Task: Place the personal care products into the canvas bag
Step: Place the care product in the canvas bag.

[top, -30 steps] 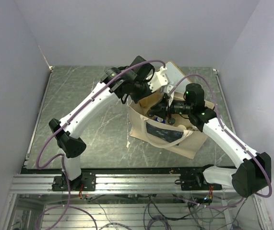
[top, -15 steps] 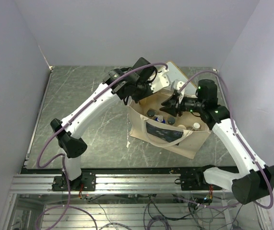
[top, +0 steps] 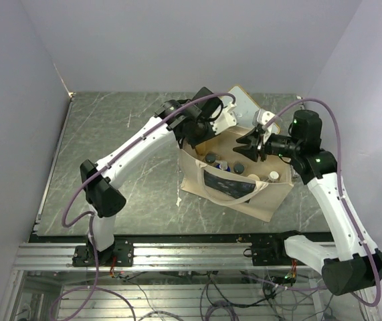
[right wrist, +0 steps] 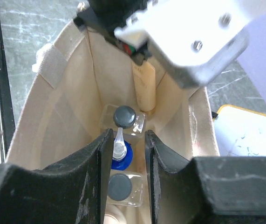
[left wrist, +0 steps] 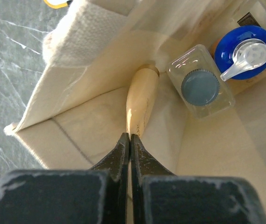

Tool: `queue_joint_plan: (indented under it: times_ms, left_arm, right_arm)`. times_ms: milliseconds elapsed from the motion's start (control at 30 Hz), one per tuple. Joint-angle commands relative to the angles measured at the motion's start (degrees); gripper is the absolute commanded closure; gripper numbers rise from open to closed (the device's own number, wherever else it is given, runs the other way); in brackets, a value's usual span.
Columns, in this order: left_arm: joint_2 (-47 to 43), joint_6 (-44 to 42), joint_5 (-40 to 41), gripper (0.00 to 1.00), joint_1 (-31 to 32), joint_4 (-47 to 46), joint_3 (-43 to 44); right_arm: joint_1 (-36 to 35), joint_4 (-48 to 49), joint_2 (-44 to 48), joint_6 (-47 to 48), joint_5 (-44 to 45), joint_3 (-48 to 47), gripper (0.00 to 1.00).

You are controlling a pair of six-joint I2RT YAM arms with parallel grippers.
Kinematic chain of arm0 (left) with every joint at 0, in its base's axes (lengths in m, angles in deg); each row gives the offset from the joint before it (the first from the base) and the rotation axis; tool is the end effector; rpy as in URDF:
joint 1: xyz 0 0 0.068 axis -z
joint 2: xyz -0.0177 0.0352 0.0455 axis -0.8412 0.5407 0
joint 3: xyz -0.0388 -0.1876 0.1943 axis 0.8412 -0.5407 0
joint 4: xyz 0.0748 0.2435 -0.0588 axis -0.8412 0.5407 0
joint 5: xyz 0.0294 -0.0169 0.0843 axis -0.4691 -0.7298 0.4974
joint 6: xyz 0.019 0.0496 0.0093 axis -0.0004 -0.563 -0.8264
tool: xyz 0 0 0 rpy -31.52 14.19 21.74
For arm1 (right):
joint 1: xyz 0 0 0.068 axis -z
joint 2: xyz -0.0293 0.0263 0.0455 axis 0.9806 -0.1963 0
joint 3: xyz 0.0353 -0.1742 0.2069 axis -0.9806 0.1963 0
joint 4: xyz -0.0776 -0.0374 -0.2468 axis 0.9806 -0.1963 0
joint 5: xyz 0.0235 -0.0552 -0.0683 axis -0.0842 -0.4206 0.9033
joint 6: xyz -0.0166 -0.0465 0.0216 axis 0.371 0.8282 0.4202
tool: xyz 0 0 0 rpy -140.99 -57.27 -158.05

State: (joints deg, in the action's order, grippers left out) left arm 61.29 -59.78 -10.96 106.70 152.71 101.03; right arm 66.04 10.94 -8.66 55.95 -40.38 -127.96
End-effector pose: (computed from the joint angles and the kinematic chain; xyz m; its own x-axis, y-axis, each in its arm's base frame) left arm 0.2613 -0.2988 0.3881 -0.1923 0.8341 -0.5170 0.8561 0.4001 0.3271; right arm 0.2058 0.0748 0.3786 0.0442 -0.2909 -0.9557 -0.9260 0.3472 -0.1485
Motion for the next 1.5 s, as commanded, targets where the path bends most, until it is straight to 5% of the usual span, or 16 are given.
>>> queue_joint_plan:
  times_ms: [0,467,967,1467]
  left_arm:
    - [2.37,0.42,-1.11,0.93,-0.60,-2.36,-1.31]
    - [7.63,0.10,-5.73,0.93,-0.57,-3.59,-3.91]
    - [7.14,-2.70,-6.99,0.77,-0.62,-12.33,-14.17]
    - [2.39,-1.35,-8.93,0.39,-0.56,-11.33,-11.17]
  right_arm:
    - [2.21,-4.21,2.44,1.05,-4.47,-4.48,0.66]
    - [4.54,-8.16,4.56,3.01,-3.39,-7.92,0.65]
    - [4.85,-7.40,4.98,2.74,-2.79,-6.61,0.64]
    - [5.17,-8.65,5.41,3.25,-1.41,-8.09,0.61]
